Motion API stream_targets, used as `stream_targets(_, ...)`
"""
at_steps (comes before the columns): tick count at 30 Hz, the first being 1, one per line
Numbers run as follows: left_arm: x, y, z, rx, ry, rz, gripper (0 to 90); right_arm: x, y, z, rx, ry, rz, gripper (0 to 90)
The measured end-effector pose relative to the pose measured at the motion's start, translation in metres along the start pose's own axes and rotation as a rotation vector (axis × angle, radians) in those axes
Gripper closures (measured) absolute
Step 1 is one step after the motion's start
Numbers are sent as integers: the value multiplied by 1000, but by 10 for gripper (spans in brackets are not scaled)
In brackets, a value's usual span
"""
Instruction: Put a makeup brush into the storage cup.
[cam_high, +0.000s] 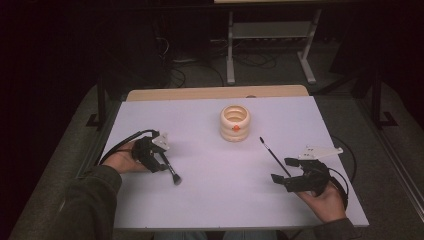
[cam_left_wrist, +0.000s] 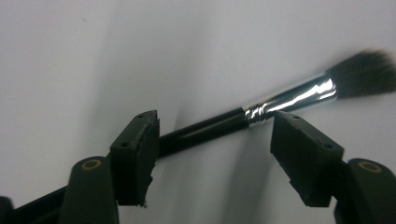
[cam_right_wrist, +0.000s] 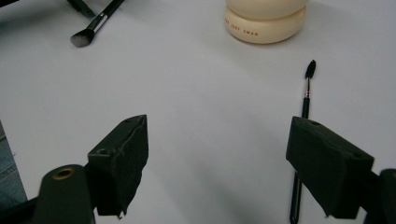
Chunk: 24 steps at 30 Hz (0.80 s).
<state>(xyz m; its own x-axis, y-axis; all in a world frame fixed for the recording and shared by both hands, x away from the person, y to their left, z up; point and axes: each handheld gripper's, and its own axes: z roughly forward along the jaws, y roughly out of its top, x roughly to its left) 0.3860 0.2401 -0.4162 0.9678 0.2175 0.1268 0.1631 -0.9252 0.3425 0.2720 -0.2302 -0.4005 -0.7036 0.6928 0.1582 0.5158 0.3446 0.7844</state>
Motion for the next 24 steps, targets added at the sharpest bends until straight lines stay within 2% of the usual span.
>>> stream_targets(1,0,0,0,0,0,0,334,0,0,0,1,1,1,203)
stream_targets(2,3,2,1,22,-12,7,349,0,0,0,2,2,2,204)
stream_targets(4,4,5,3,50,-14,42,371,0,0,0,1,3,1,205)
stream_targets(5,4,6,4,51,-16,48,374,0,0,0,0,4,1,205)
stream_targets(7,5,11,3,58,7,66,371,0,0,1,1,6,0,206)
stream_targets(9,5,16,0,51,-3,88,378,0,-1,1,2,8,-6,209)
stream_targets(11,5,16,0,51,-3,88,372,-1,-1,1,1,10,-6,209)
stream_targets(12,8,29,-4,39,0,125,372,-1,-1,1,1,10,-6,209)
stream_targets(13,9,33,-3,44,-4,137,357,-2,-1,3,1,24,5,209)
stream_targets(16,11,42,8,126,-38,185,357,-1,-1,4,6,27,5,209)
stream_targets(18,12,43,15,158,-75,188,353,-1,-1,3,2,26,1,209)
stream_targets(20,14,44,17,165,-98,176,363,-1,-2,1,0,26,3,211)
stream_targets(22,14,43,17,162,-131,176,432,-2,-2,1,-5,29,3,212)
stream_targets(23,14,43,17,162,-131,176,484,-2,-2,1,-5,29,3,212)
stream_targets(24,14,43,16,164,-169,181,564,-2,-3,1,1,27,-1,213)
